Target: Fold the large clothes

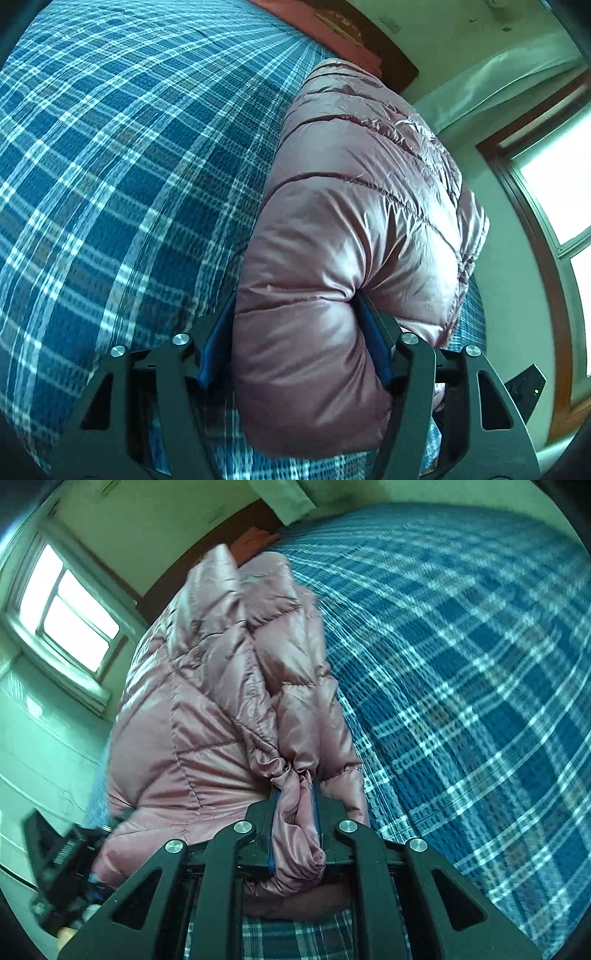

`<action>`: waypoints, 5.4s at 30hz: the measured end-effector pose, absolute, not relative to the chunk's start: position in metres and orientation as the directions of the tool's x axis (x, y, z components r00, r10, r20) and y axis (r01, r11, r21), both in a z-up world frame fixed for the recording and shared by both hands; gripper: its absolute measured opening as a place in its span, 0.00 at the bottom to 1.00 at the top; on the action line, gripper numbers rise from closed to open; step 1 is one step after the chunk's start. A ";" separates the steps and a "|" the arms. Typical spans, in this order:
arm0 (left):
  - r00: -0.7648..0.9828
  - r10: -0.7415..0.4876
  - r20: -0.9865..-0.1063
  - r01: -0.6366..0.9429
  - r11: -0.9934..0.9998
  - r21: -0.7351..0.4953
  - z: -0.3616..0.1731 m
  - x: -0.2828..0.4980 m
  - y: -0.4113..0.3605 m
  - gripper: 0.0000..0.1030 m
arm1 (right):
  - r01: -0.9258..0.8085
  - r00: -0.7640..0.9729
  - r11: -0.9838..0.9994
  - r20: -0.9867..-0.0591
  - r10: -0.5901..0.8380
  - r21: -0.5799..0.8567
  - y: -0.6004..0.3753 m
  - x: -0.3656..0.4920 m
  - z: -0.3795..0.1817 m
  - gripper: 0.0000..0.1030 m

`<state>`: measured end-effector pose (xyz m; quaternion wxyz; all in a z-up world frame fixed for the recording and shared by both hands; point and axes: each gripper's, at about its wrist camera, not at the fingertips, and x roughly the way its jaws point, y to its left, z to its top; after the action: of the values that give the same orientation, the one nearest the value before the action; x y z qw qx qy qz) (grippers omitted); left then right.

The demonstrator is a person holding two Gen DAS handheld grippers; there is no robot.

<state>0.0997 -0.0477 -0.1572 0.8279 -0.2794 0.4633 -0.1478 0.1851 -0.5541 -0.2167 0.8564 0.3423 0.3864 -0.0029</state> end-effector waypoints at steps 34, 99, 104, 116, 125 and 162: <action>0.531 -0.577 -0.620 -0.039 0.715 -0.699 -0.128 0.177 -0.012 0.70 | 0.267 0.672 0.838 -0.715 0.192 0.476 -0.575 0.246 -0.149 0.49; 0.630 -0.521 -0.575 0.054 0.769 -0.637 -0.074 0.286 0.015 0.36 | -0.116 0.656 0.356 -0.197 0.729 0.927 -0.491 0.410 -0.201 0.31; 0.660 -0.473 -0.584 0.017 0.786 -0.618 -0.075 0.327 0.057 0.36 | -0.118 0.618 0.325 -0.187 0.764 0.938 -0.449 0.462 -0.205 0.31; 0.585 -0.492 -0.645 -0.027 0.783 -0.622 -0.123 0.376 0.085 0.40 | -0.046 0.563 0.554 -0.437 0.702 0.831 -0.422 0.504 -0.203 0.45; 0.574 -0.545 -0.611 -0.103 0.693 -0.714 -0.133 0.392 0.105 0.64 | -0.001 0.590 0.551 -0.444 0.674 0.835 -0.436 0.545 -0.187 0.65; 0.570 -0.548 -0.611 -0.106 0.689 -0.717 -0.143 0.267 0.088 0.49 | 0.035 0.574 0.552 -0.469 0.671 0.833 -0.410 0.408 -0.213 0.32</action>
<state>0.2673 0.0880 -0.1426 0.8054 -0.3694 0.4426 -0.1374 0.4079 -0.4095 -0.2133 0.7777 0.4269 0.4136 0.2045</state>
